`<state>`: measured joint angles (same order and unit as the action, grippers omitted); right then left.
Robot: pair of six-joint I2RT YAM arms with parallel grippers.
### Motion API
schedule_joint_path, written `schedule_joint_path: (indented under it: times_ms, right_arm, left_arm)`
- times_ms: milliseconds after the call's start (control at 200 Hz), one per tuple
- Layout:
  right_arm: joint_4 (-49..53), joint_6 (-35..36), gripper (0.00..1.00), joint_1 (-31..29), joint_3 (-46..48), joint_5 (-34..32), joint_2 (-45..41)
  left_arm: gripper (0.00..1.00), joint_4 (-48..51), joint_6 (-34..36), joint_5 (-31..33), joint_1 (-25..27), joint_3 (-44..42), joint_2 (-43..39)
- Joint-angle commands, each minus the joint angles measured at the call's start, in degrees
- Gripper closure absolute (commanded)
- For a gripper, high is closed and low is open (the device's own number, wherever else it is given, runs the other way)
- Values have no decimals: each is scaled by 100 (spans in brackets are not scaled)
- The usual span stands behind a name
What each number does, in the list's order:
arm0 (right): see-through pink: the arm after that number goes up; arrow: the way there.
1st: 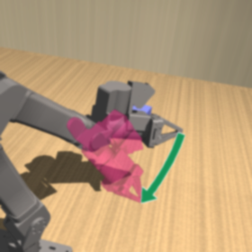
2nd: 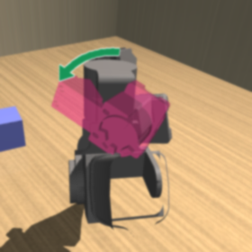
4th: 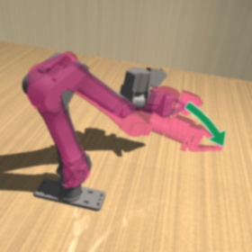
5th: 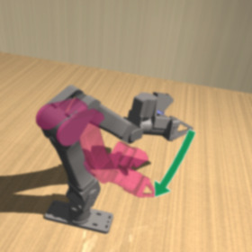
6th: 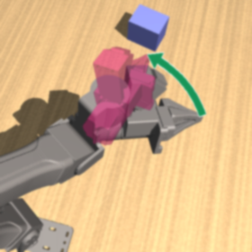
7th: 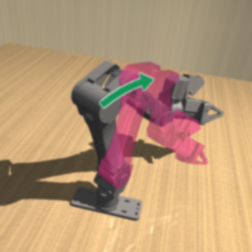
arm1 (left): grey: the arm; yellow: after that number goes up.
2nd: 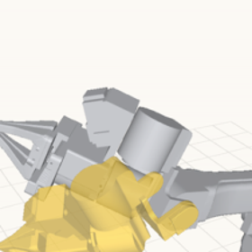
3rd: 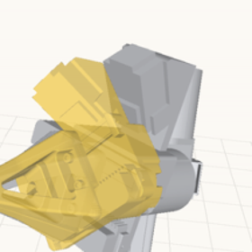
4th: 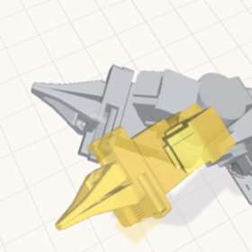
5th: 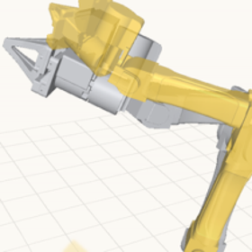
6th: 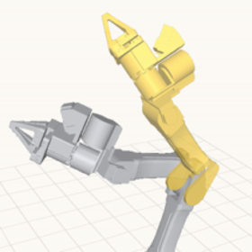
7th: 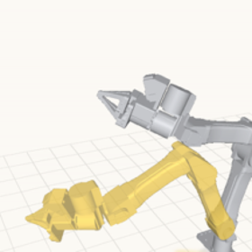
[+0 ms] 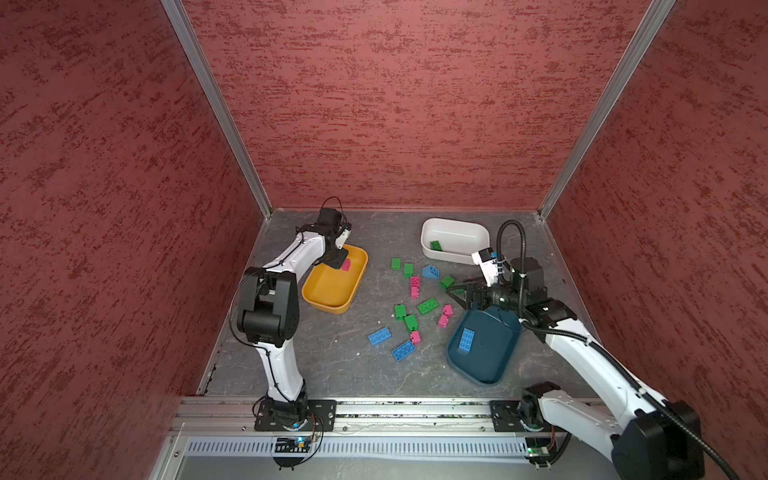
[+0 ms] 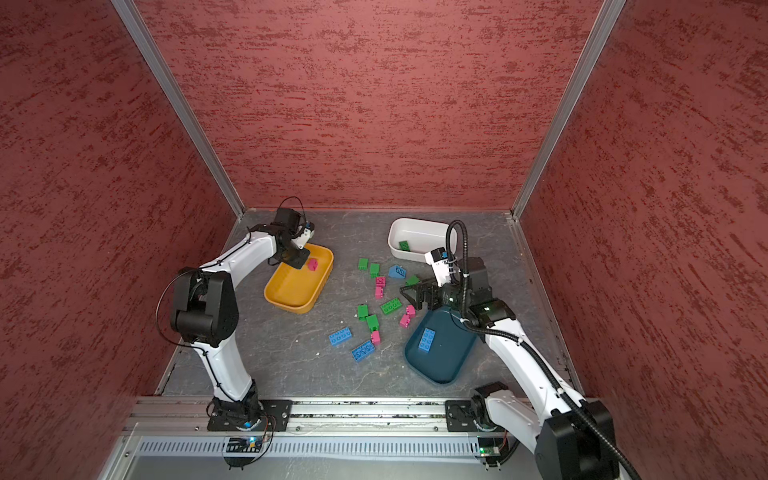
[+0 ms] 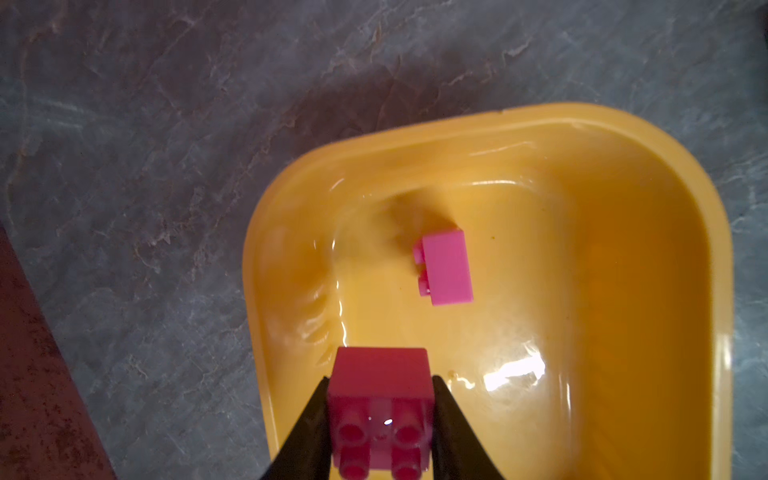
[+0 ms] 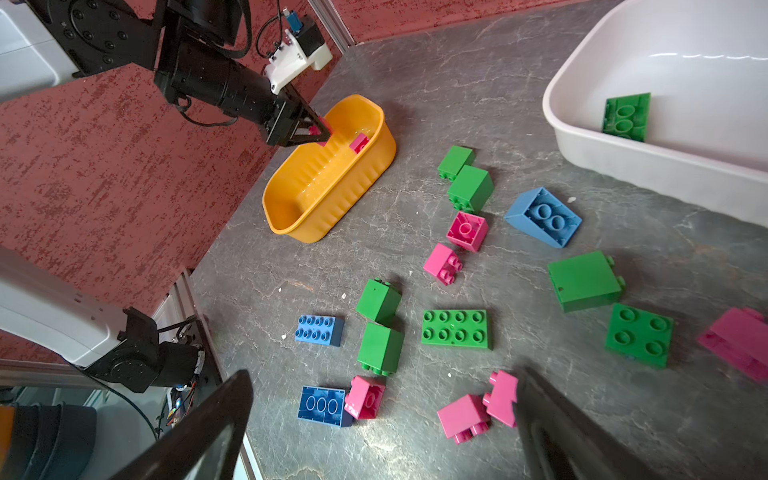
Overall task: Sort the legos into containers by color
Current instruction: 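Carry the pink brick over the yellow tray and release it, then lower the left gripper onto a light blue brick and grasp it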
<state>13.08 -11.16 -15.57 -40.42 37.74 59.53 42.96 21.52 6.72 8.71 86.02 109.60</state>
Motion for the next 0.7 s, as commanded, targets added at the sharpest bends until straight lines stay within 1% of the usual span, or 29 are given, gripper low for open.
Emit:
schedule_joint_path:
  times_ms: [0, 60, 105, 195, 286, 381, 536, 696]
  right_arm:
    - [-94, -1, 1, -50, -123, -109, 15]
    - [-60, 8, 1, -60, -125, -124, -6]
    - [-40, 17, 1, -60, -129, -130, -27]
    - [-13, 35, 1, -64, -128, -152, -62]
    - [-48, 27, 1, -73, -125, -114, -61]
    - [-123, 0, 1, -86, -111, -75, -30]
    - [-158, 0, 1, -156, -109, -54, 15]
    - [-131, 25, 1, -209, -72, -99, -24]
  left_arm:
    - [51, -136, -253, 55, -45, 254, 204]
    - [41, -35, -320, 145, -36, 364, 249]
    - [39, 55, -370, 112, -36, 406, 206]
    - [36, 256, -466, 21, 15, 445, 16]
    - [35, 664, -678, -135, 67, 497, -255]
    - [33, 1008, -861, -347, 238, 369, -641]
    - [30, 1311, -1148, -853, 662, -122, -1369]
    - [28, 1314, -1400, -1071, 1343, -850, -2086]
